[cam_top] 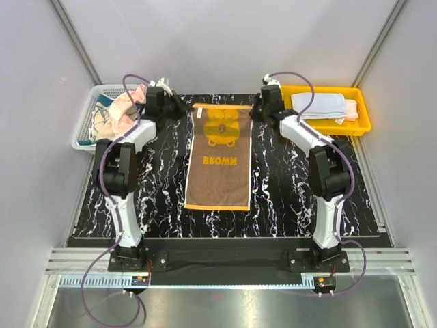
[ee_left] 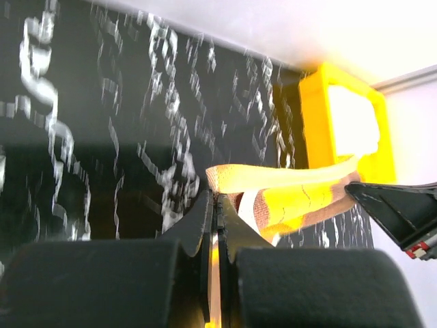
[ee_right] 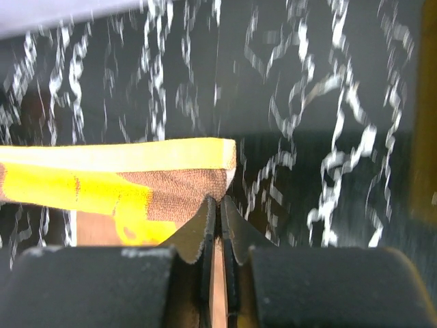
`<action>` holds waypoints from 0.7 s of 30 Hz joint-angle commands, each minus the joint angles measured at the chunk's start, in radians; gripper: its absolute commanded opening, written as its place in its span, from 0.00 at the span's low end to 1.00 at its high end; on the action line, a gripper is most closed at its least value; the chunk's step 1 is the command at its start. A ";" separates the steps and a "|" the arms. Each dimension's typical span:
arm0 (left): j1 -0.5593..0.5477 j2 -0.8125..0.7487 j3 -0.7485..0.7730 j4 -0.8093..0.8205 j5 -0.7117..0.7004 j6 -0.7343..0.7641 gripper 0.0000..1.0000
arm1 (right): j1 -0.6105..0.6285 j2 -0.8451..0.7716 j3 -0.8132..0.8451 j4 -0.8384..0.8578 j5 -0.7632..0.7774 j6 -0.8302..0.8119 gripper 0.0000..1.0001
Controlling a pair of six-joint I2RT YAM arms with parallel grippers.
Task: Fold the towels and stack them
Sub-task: Fold the towel
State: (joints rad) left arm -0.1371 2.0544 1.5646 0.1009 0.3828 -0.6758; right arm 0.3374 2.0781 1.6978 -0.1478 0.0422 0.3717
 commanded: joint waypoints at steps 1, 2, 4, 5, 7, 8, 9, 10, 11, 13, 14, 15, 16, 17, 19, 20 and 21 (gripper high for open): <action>0.016 -0.117 -0.148 0.098 -0.041 -0.013 0.00 | 0.034 -0.110 -0.139 0.047 0.045 0.016 0.08; 0.011 -0.160 -0.179 0.103 -0.042 -0.014 0.00 | 0.051 -0.145 -0.168 0.053 0.054 0.028 0.08; 0.005 -0.201 -0.273 0.115 -0.056 -0.018 0.00 | 0.071 -0.197 -0.256 0.066 0.058 0.039 0.08; 0.001 -0.224 -0.300 0.120 -0.059 -0.019 0.00 | 0.078 -0.213 -0.283 0.071 0.062 0.053 0.08; -0.009 -0.282 -0.380 0.128 -0.067 -0.028 0.00 | 0.103 -0.257 -0.352 0.077 0.071 0.062 0.07; -0.013 -0.304 -0.406 0.131 -0.071 -0.030 0.00 | 0.110 -0.272 -0.372 0.077 0.085 0.067 0.07; -0.019 -0.322 -0.429 0.126 -0.088 -0.028 0.00 | 0.121 -0.285 -0.406 0.077 0.090 0.068 0.07; -0.033 -0.364 -0.474 0.114 -0.097 -0.027 0.00 | 0.126 -0.308 -0.420 0.074 0.091 0.073 0.07; -0.039 -0.381 -0.495 0.111 -0.107 -0.025 0.00 | 0.129 -0.320 -0.435 0.071 0.093 0.079 0.06; -0.058 -0.431 -0.537 0.089 -0.139 -0.033 0.00 | 0.143 -0.349 -0.472 0.062 0.085 0.088 0.06; -0.062 -0.450 -0.572 0.080 -0.150 -0.039 0.00 | 0.147 -0.360 -0.484 0.059 0.094 0.087 0.06; -0.067 -0.462 -0.592 0.076 -0.162 -0.050 0.00 | 0.155 -0.371 -0.507 0.057 0.100 0.087 0.06; -0.074 -0.474 -0.607 0.057 -0.173 -0.051 0.00 | 0.164 -0.392 -0.520 0.051 0.104 0.088 0.06; -0.081 -0.503 -0.627 0.040 -0.186 -0.053 0.00 | 0.166 -0.404 -0.530 0.048 0.104 0.096 0.06; -0.100 -0.530 -0.644 -0.007 -0.223 -0.045 0.00 | 0.169 -0.435 -0.563 0.042 0.094 0.111 0.06; -0.107 -0.552 -0.652 -0.023 -0.237 -0.044 0.00 | 0.170 -0.444 -0.572 0.040 0.078 0.113 0.05; -0.114 -0.563 -0.663 -0.053 -0.260 -0.041 0.00 | 0.175 -0.454 -0.589 0.039 0.079 0.115 0.06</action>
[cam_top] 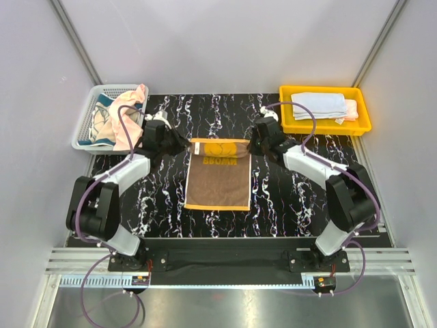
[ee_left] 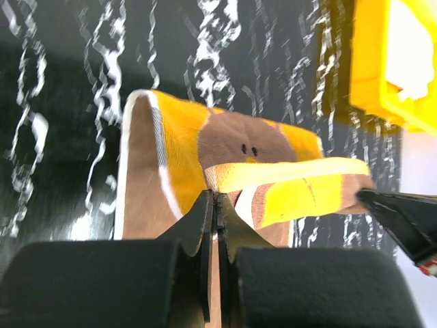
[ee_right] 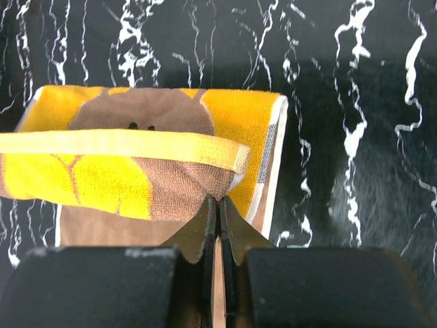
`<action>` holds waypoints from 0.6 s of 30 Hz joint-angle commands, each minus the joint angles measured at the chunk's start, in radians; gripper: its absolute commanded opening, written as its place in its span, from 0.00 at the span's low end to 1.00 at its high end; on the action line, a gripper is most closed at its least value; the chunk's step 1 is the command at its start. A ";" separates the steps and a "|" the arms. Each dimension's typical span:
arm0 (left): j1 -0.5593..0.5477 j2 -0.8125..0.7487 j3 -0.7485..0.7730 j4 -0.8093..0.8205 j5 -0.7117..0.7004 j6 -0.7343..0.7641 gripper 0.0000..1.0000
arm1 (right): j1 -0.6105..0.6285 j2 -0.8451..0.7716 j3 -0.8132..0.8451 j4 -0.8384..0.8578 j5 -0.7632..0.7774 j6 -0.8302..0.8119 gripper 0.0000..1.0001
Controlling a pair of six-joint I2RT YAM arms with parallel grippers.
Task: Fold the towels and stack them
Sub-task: Fold the towel
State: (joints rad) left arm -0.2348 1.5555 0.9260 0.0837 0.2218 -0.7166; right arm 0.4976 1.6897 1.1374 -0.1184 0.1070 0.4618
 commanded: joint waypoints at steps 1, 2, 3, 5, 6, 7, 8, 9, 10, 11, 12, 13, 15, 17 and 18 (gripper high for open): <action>-0.018 -0.074 -0.030 -0.044 -0.102 0.000 0.00 | 0.022 -0.087 -0.037 0.003 0.016 0.026 0.06; -0.021 -0.081 -0.036 -0.050 -0.104 0.000 0.00 | 0.031 -0.096 -0.047 0.003 0.019 0.029 0.05; -0.021 -0.096 -0.041 -0.076 -0.111 0.000 0.00 | 0.036 -0.102 -0.065 0.002 0.017 0.029 0.06; -0.026 -0.110 -0.047 -0.081 -0.114 0.009 0.00 | 0.048 -0.122 -0.088 -0.007 0.022 0.032 0.05; -0.027 -0.123 -0.058 -0.111 -0.114 0.014 0.00 | 0.051 -0.127 -0.096 -0.010 0.019 0.034 0.05; -0.029 -0.127 -0.059 -0.123 -0.116 0.017 0.00 | 0.056 -0.139 -0.103 -0.012 0.017 0.035 0.05; -0.034 -0.133 -0.064 -0.134 -0.114 0.022 0.00 | 0.059 -0.145 -0.111 -0.013 0.016 0.035 0.05; -0.035 -0.149 -0.073 -0.145 -0.121 0.028 0.00 | 0.065 -0.150 -0.125 -0.017 0.016 0.037 0.05; -0.035 -0.156 -0.093 -0.145 -0.119 0.026 0.00 | 0.070 -0.159 -0.133 -0.018 0.014 0.040 0.05; -0.035 -0.164 -0.104 -0.145 -0.116 0.025 0.00 | 0.073 -0.165 -0.148 -0.017 0.016 0.041 0.05; -0.040 -0.173 -0.111 -0.145 -0.105 0.026 0.00 | 0.079 -0.170 -0.154 -0.017 0.016 0.043 0.05; -0.043 -0.187 -0.125 -0.148 -0.107 0.028 0.00 | 0.082 -0.179 -0.160 -0.021 0.014 0.044 0.05; -0.054 -0.199 -0.138 -0.156 -0.104 0.029 0.00 | 0.084 -0.185 -0.176 -0.026 0.019 0.049 0.05; -0.060 -0.209 -0.148 -0.170 -0.105 0.032 0.00 | 0.093 -0.196 -0.192 -0.030 0.010 0.057 0.05; -0.067 -0.215 -0.154 -0.168 -0.108 0.031 0.00 | 0.094 -0.202 -0.197 -0.032 0.011 0.058 0.05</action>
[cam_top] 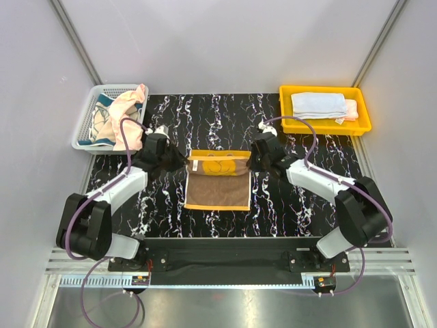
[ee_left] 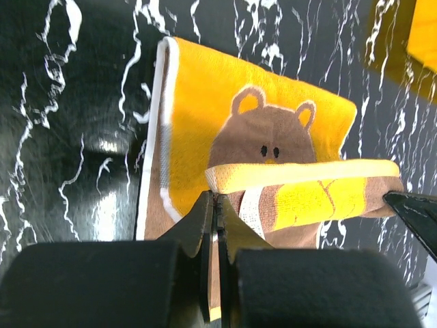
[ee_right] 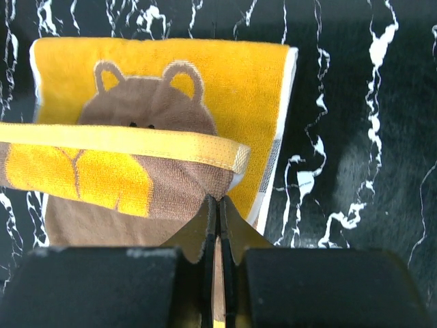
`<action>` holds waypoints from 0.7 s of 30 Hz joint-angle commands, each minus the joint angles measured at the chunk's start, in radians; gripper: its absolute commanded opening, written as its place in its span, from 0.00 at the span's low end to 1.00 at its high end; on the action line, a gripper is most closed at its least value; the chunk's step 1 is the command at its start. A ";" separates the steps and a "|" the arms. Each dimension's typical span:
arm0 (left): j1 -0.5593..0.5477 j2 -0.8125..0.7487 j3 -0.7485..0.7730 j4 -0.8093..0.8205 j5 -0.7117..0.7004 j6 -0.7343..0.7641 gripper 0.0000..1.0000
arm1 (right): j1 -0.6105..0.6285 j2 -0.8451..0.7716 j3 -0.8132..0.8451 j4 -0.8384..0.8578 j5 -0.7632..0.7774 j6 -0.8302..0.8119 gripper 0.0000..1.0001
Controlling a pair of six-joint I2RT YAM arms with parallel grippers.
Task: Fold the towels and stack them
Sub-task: Fold the towel
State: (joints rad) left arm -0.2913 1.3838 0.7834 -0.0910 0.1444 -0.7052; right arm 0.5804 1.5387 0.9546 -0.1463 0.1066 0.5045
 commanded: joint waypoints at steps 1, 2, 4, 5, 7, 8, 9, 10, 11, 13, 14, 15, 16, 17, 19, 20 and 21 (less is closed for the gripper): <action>-0.011 -0.055 -0.019 0.010 -0.029 0.018 0.00 | 0.024 -0.063 -0.020 -0.004 0.015 0.023 0.05; -0.014 -0.061 -0.030 0.010 -0.028 0.018 0.00 | 0.029 -0.069 -0.031 -0.004 0.018 0.023 0.05; -0.022 -0.071 -0.033 0.004 -0.031 0.021 0.00 | 0.036 -0.081 -0.037 -0.012 0.025 0.028 0.05; -0.025 -0.078 -0.036 -0.001 -0.031 0.023 0.00 | 0.042 -0.086 -0.042 -0.016 0.025 0.029 0.05; -0.037 -0.084 -0.044 -0.009 -0.034 0.024 0.00 | 0.049 -0.097 -0.050 -0.019 0.027 0.034 0.05; -0.042 -0.097 -0.049 -0.010 -0.037 0.026 0.00 | 0.056 -0.100 -0.056 -0.022 0.027 0.035 0.05; -0.043 -0.101 -0.058 -0.010 -0.039 0.024 0.00 | 0.062 -0.104 -0.060 -0.024 0.028 0.037 0.05; -0.046 -0.111 -0.062 -0.007 -0.037 0.020 0.00 | 0.068 -0.115 -0.068 -0.022 0.034 0.040 0.05; -0.046 -0.111 -0.067 -0.007 -0.037 0.019 0.00 | 0.071 -0.117 -0.071 -0.021 0.035 0.043 0.05; -0.052 -0.117 -0.067 -0.016 -0.037 0.024 0.00 | 0.075 -0.117 -0.073 -0.029 0.036 0.045 0.05; -0.055 -0.117 -0.067 -0.019 -0.037 0.026 0.00 | 0.078 -0.117 -0.079 -0.029 0.036 0.043 0.05; -0.060 -0.127 -0.072 -0.026 -0.042 0.027 0.00 | 0.079 -0.120 -0.083 -0.030 0.035 0.046 0.05; -0.062 -0.132 -0.082 -0.024 -0.045 0.027 0.00 | 0.082 -0.121 -0.088 -0.029 0.038 0.051 0.05; -0.062 -0.138 -0.087 -0.026 -0.051 0.027 0.00 | 0.084 -0.124 -0.100 -0.027 0.036 0.052 0.05; -0.060 -0.146 -0.096 -0.030 -0.049 0.030 0.00 | 0.088 -0.130 -0.112 -0.018 0.036 0.060 0.05; -0.062 -0.147 -0.099 -0.032 -0.051 0.030 0.00 | 0.088 -0.126 -0.122 -0.018 0.036 0.063 0.05; -0.060 -0.149 -0.102 -0.033 -0.048 0.030 0.00 | 0.090 -0.126 -0.126 -0.015 0.035 0.063 0.05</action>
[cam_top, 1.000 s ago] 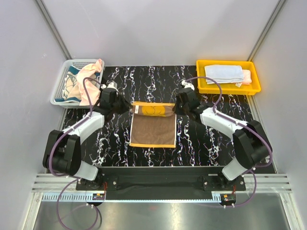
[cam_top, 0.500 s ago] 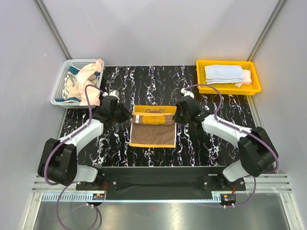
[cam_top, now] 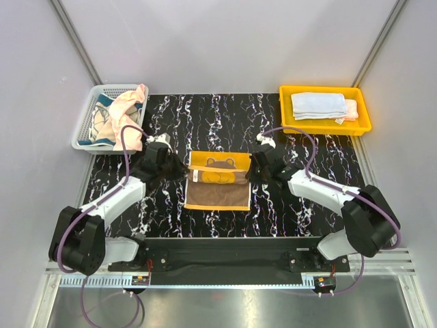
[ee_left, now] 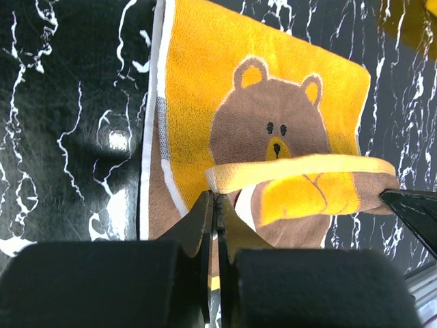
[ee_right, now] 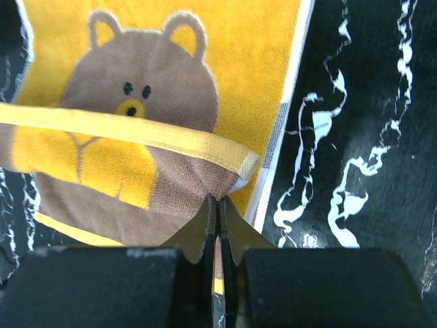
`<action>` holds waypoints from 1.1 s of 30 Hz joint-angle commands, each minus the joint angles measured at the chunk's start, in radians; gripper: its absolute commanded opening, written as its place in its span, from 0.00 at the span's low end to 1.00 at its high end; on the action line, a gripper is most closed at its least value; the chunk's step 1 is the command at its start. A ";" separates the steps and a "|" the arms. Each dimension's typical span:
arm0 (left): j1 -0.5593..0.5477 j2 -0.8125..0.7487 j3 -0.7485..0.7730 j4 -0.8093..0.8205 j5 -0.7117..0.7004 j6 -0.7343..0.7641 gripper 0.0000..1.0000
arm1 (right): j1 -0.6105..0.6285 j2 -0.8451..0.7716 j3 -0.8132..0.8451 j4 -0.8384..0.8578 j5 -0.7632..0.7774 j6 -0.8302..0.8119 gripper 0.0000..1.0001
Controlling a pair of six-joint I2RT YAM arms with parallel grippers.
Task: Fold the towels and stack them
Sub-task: Fold the towel
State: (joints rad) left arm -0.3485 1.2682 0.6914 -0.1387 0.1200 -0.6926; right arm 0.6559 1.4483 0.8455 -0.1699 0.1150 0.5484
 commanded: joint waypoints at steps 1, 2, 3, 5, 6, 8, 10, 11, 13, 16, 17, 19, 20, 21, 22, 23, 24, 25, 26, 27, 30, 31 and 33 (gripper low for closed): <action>-0.003 -0.032 -0.013 0.016 -0.020 0.018 0.00 | 0.016 -0.031 -0.022 0.010 0.025 0.019 0.05; -0.004 -0.030 -0.024 0.016 -0.017 0.019 0.00 | 0.014 -0.028 -0.032 0.010 0.025 0.021 0.06; -0.004 -0.030 -0.029 0.017 -0.017 0.022 0.01 | 0.016 -0.029 -0.042 0.018 0.023 0.024 0.09; -0.004 -0.030 -0.042 0.013 -0.025 0.024 0.07 | 0.017 -0.031 -0.062 0.021 0.020 0.030 0.17; -0.004 -0.032 -0.055 0.013 -0.035 0.022 0.15 | 0.017 -0.034 -0.066 0.023 0.021 0.033 0.23; -0.004 -0.035 -0.056 0.004 -0.039 0.025 0.26 | 0.017 -0.045 -0.072 0.020 0.025 0.031 0.29; -0.006 -0.036 -0.041 -0.009 -0.049 0.030 0.33 | 0.017 -0.054 -0.065 -0.003 0.032 0.024 0.36; -0.006 -0.038 -0.033 -0.015 -0.052 0.034 0.34 | 0.017 -0.057 -0.054 -0.011 0.032 0.019 0.37; -0.006 -0.041 -0.009 -0.032 -0.063 0.038 0.40 | 0.017 -0.063 -0.045 -0.032 0.049 0.015 0.40; -0.006 -0.012 0.032 -0.044 -0.066 0.045 0.41 | 0.016 -0.048 -0.005 -0.056 0.084 0.008 0.40; -0.006 0.003 0.045 -0.048 -0.060 0.054 0.41 | 0.016 -0.036 0.007 -0.060 0.095 0.007 0.39; -0.006 0.057 0.078 -0.056 -0.054 0.062 0.41 | 0.016 0.013 0.035 -0.074 0.104 -0.002 0.38; -0.006 0.074 0.091 -0.064 -0.059 0.068 0.41 | 0.017 0.032 0.058 -0.075 0.106 -0.004 0.36; -0.004 0.089 0.098 -0.065 -0.060 0.071 0.41 | 0.016 0.065 0.067 -0.072 0.104 -0.004 0.36; -0.004 0.123 0.108 -0.068 -0.060 0.073 0.41 | 0.016 0.082 0.087 -0.075 0.104 -0.004 0.36; -0.006 0.138 0.123 -0.073 -0.060 0.074 0.41 | 0.014 0.098 0.098 -0.077 0.104 -0.002 0.35; -0.004 0.154 0.129 -0.075 -0.059 0.074 0.41 | 0.016 0.127 0.105 -0.080 0.104 0.004 0.35; -0.004 0.175 0.134 -0.075 -0.054 0.076 0.41 | 0.016 0.139 0.116 -0.079 0.104 0.005 0.35; -0.007 0.189 0.138 -0.070 -0.049 0.079 0.42 | 0.016 0.159 0.121 -0.079 0.104 0.005 0.35; -0.007 0.198 0.141 -0.070 -0.049 0.080 0.42 | 0.017 0.168 0.125 -0.080 0.109 0.007 0.34; -0.010 0.233 0.151 -0.079 -0.054 0.088 0.42 | 0.016 0.188 0.133 -0.092 0.132 0.012 0.35; -0.009 0.238 0.149 -0.079 -0.054 0.091 0.42 | 0.017 0.192 0.132 -0.092 0.137 0.010 0.35; -0.012 0.244 0.145 -0.075 -0.052 0.094 0.43 | 0.016 0.198 0.130 -0.095 0.143 0.008 0.36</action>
State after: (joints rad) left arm -0.3546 1.5120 0.7986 -0.2386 0.0795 -0.6212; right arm 0.6647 1.6417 0.9386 -0.2619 0.2028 0.5583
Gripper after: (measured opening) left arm 0.422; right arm 0.352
